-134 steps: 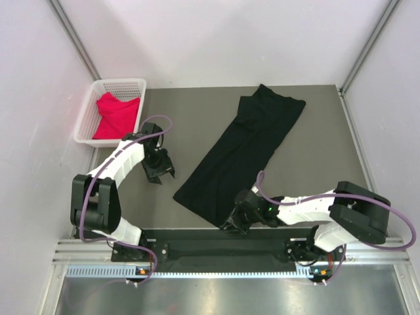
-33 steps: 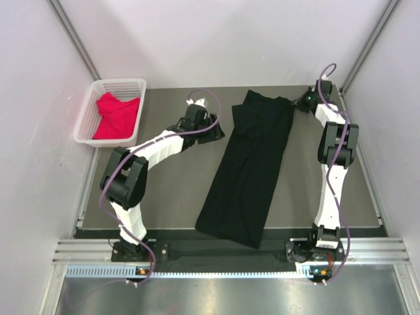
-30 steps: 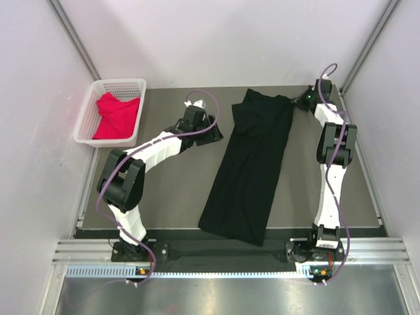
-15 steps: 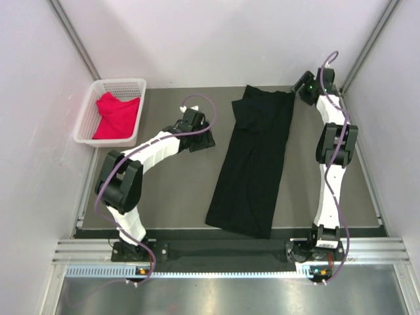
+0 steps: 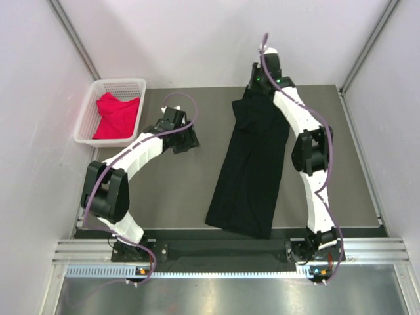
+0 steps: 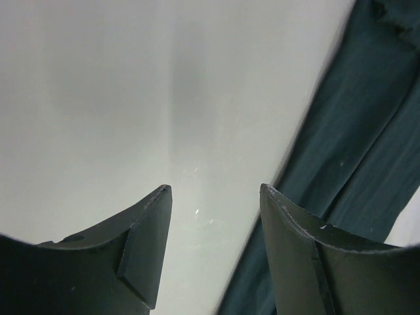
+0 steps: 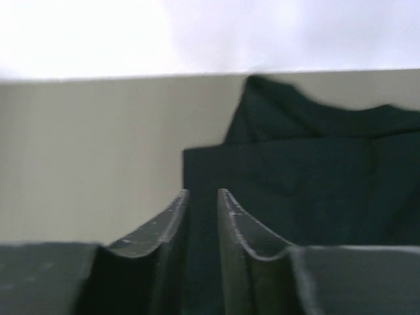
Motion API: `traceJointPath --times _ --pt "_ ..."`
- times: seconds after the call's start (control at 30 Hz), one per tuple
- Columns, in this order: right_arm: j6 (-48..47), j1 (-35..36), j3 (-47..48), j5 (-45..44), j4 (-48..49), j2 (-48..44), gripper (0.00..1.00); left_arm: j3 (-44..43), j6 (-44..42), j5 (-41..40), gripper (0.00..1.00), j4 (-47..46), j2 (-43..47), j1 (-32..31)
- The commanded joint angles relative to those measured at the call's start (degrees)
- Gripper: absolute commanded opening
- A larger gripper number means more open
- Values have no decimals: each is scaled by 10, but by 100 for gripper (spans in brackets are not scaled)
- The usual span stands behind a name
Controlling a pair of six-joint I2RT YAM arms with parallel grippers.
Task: Fold and stack the t-shirts
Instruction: Fold the tshirt
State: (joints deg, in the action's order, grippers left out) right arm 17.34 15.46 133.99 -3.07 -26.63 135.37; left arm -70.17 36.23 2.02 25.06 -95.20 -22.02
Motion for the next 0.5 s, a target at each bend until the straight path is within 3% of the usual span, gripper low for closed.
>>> traceJointPath --times 0.0,0.13,0.47 --pt "-37 20 34 -40 9 26 23 34 -11 30 61 -11 46 6" --pt "-41 55 76 -39 -7 73 20 68 -6 39 61 -19 72 10" --pt "-19 80 70 -40 -19 106 34 122 9 62 61 -33 119 34"
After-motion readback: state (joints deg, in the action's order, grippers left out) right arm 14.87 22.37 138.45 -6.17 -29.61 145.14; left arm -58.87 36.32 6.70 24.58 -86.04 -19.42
